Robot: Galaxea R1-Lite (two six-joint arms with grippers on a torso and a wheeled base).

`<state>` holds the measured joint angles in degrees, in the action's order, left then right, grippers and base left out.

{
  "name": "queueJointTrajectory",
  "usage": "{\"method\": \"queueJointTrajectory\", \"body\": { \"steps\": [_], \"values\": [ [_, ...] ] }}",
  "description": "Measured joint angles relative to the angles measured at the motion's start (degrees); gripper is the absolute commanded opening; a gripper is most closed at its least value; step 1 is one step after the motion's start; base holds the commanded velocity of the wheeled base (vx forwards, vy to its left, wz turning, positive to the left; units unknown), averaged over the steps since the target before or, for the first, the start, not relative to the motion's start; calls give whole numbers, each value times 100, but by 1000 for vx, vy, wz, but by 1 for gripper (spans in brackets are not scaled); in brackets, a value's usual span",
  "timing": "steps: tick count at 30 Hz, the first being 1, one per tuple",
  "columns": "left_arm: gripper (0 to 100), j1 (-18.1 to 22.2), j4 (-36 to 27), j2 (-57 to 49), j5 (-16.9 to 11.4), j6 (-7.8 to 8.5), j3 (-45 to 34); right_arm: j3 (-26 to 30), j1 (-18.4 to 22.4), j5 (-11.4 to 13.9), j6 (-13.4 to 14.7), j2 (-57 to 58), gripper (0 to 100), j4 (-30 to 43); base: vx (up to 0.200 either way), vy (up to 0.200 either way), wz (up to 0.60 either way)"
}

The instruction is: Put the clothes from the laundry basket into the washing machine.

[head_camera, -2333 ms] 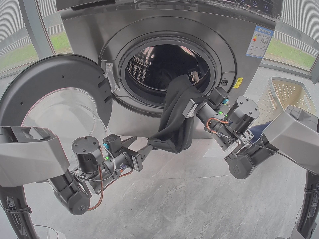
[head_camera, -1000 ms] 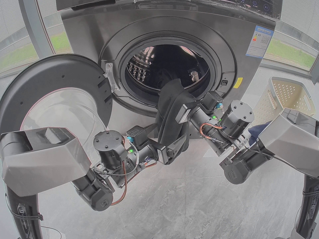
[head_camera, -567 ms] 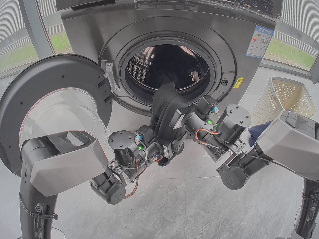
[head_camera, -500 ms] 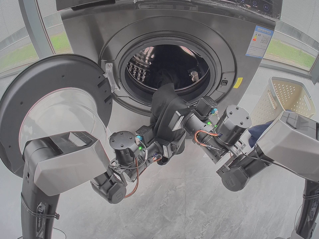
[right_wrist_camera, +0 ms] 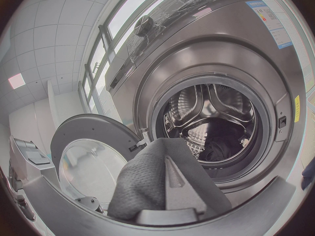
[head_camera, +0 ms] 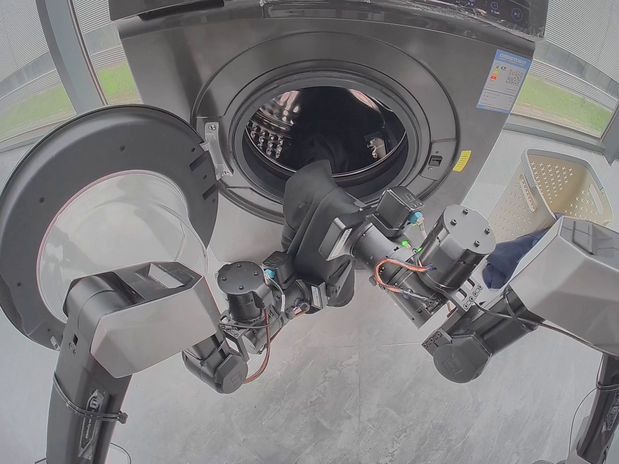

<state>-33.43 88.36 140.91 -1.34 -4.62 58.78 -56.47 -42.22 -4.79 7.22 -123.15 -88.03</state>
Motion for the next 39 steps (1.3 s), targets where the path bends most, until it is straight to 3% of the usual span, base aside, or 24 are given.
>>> {"method": "queueJointTrajectory", "body": {
  "steps": [3,4,19,29,39],
  "values": [
    [100,5,-1,46,90,6,67,63,-1,-5,2,35,0,-13,0,0,0],
    [0,7,-1,60,99,6,85,74,-6,-5,4,46,0,-18,0,0,0],
    [0,99,18,51,229,-20,285,138,236,-2,9,107,0,-18,0,0,0],
    [0,176,16,-486,234,-60,240,473,918,-5,-13,82,0,41,0,0,0],
    [0,30,22,-1084,308,-77,-46,658,1141,11,-20,-221,0,-13,0,0,0]
  ]
}}
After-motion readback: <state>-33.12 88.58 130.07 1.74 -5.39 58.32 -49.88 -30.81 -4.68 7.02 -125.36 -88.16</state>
